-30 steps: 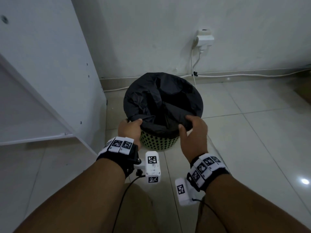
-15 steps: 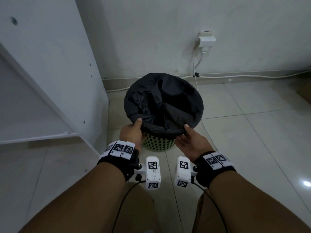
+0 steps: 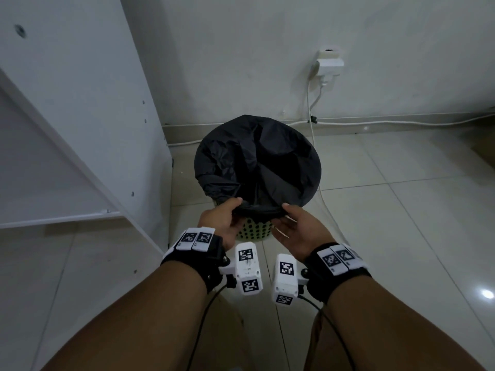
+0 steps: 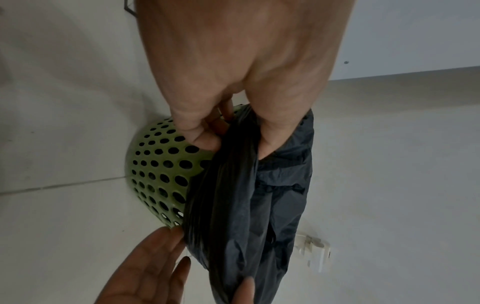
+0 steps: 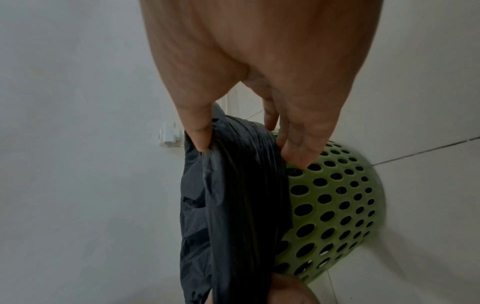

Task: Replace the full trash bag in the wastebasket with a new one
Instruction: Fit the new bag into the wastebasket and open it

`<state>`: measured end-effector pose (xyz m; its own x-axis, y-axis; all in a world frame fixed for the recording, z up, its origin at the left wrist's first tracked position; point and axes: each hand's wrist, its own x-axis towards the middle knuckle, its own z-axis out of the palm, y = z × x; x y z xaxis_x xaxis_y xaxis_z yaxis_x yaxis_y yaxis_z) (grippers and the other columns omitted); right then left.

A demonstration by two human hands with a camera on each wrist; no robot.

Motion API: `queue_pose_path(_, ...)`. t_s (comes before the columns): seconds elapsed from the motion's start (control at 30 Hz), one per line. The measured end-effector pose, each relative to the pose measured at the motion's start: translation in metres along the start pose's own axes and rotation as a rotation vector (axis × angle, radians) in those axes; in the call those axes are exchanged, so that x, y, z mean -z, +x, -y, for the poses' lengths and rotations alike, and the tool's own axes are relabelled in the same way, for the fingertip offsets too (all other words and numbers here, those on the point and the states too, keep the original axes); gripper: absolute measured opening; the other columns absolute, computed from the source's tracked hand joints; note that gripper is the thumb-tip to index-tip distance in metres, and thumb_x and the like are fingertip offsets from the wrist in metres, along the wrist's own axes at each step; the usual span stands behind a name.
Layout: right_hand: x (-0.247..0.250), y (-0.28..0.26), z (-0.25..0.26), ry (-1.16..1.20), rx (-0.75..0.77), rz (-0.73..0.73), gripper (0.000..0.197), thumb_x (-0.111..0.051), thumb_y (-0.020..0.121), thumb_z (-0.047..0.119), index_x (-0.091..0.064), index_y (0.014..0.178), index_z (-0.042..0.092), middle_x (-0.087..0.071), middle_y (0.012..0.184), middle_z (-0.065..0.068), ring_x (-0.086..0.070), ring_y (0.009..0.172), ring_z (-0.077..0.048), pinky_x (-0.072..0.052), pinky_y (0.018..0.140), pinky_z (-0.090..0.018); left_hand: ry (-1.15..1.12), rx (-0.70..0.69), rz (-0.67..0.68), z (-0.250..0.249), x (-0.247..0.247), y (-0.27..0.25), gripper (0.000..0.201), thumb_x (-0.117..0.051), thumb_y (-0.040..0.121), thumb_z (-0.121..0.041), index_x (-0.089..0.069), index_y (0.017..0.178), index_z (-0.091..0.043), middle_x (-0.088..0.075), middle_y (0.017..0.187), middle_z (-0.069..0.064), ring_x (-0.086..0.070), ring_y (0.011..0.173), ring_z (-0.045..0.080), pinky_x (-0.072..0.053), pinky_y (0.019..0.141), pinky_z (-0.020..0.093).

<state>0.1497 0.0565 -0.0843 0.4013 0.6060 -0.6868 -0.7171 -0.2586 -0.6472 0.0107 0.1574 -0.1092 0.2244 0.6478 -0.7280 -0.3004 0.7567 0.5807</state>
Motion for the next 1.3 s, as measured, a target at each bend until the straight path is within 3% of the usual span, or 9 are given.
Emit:
queue_pose_path(0.17,0.003,0.007,-0.001,0.109,-0.035,-0.020,0.036,-0.076,0.082,0.031,-0.066,0.111,0.012,-0.068,0.119,-0.014,-0.065,0.100,-0.026,-0.048,0.101,-0.044,0.037,-0.006,-0.009,-0.002,0.003,0.005,0.023,-0.075,0.084,-0.007,-0.069,0.105,-0.001,-0.073,0.101,0.014,-0.066,0.076,0.023,-0.053,0.056,0.027)
queue_pose_path(0.3,0.004,0.010,0.000,0.245,-0.085,0.009,0.033,-0.072,0.086,0.025,-0.060,0.112,0.008,-0.064,0.108,-0.012,-0.062,0.093,-0.023,-0.045,0.106,-0.038,0.066,0.016,0.024,-0.007,0.006,0.003,0.011,-0.072,0.087,-0.005,-0.067,0.097,-0.003,-0.070,0.098,0.013,-0.059,0.066,0.020,-0.045,0.043,0.021)
queue_pose_path(0.5,-0.003,0.012,0.000,0.363,-0.068,0.002,0.026,-0.065,0.091,0.011,-0.059,0.116,0.007,-0.069,0.095,-0.009,-0.066,0.086,-0.021,-0.058,0.058,-0.025,0.031,-0.005,-0.006,-0.005,0.004,-0.003,0.010,-0.073,0.086,-0.003,-0.068,0.095,-0.003,-0.071,0.098,0.011,-0.061,0.068,0.018,-0.046,0.043,0.019)
queue_pose_path(0.63,-0.003,0.009,0.001,0.305,-0.042,0.001,0.020,-0.064,0.091,0.006,-0.063,0.111,0.003,-0.075,0.079,-0.008,-0.067,0.083,-0.020,-0.057,0.060,-0.027,0.006,-0.059,-0.083,-0.004,0.004,-0.002,0.015,-0.078,0.082,-0.006,-0.070,0.094,-0.001,-0.073,0.099,0.014,-0.063,0.069,0.021,-0.049,0.049,0.022)
queue_pose_path(0.73,-0.008,0.005,0.003,0.278,-0.068,-0.001,0.005,-0.062,0.093,0.004,-0.063,0.097,0.003,-0.074,0.067,-0.007,-0.066,0.078,-0.019,-0.056,0.052,-0.025,-0.010,-0.083,-0.075,0.002,0.002,-0.006,0.016,-0.080,0.082,-0.013,-0.072,0.092,-0.004,-0.076,0.097,0.014,-0.067,0.076,0.025,-0.054,0.066,0.031)
queue_pose_path(0.97,-0.010,-0.003,0.007,0.102,-0.172,0.053,0.004,-0.063,0.092,0.005,-0.062,0.088,0.004,-0.069,0.060,-0.007,-0.059,0.070,-0.019,-0.051,0.071,-0.029,0.009,-0.056,0.038,0.003,0.005,-0.012,0.015,-0.073,0.088,-0.012,-0.071,0.102,-0.006,-0.075,0.100,0.012,-0.068,0.085,0.024,-0.057,0.074,0.036)
queue_pose_path(1.07,-0.003,-0.003,0.014,0.009,-0.198,0.077,0.004,-0.066,0.090,0.007,-0.063,0.091,0.005,-0.068,0.078,-0.011,-0.061,0.078,-0.022,-0.052,0.081,-0.034,0.081,-0.028,0.076,-0.009,0.011,-0.009,0.030,-0.072,0.088,-0.009,-0.067,0.117,-0.004,-0.073,0.110,0.013,-0.069,0.093,0.026,-0.058,0.079,0.037)
queue_pose_path(1.2,0.008,0.002,0.019,0.020,-0.104,0.043,0.015,-0.068,0.089,0.016,-0.065,0.101,0.007,-0.067,0.093,-0.010,-0.063,0.089,-0.021,-0.052,0.082,-0.033,0.143,0.027,0.095,-0.026,0.016,-0.007,0.028,-0.068,0.090,-0.005,-0.063,0.118,-0.005,-0.071,0.101,0.010,-0.065,0.087,0.023,-0.057,0.066,0.035)
queue_pose_path(1.3,0.011,0.001,0.020,0.094,-0.074,0.067,0.007,-0.063,0.093,0.013,-0.064,0.096,0.007,-0.070,0.088,-0.009,-0.063,0.085,-0.021,-0.051,0.082,-0.032,0.140,0.031,0.111,-0.028,0.014,-0.008,0.029,-0.067,0.092,-0.007,-0.062,0.121,-0.007,-0.071,0.102,0.009,-0.066,0.088,0.023,-0.058,0.063,0.033)
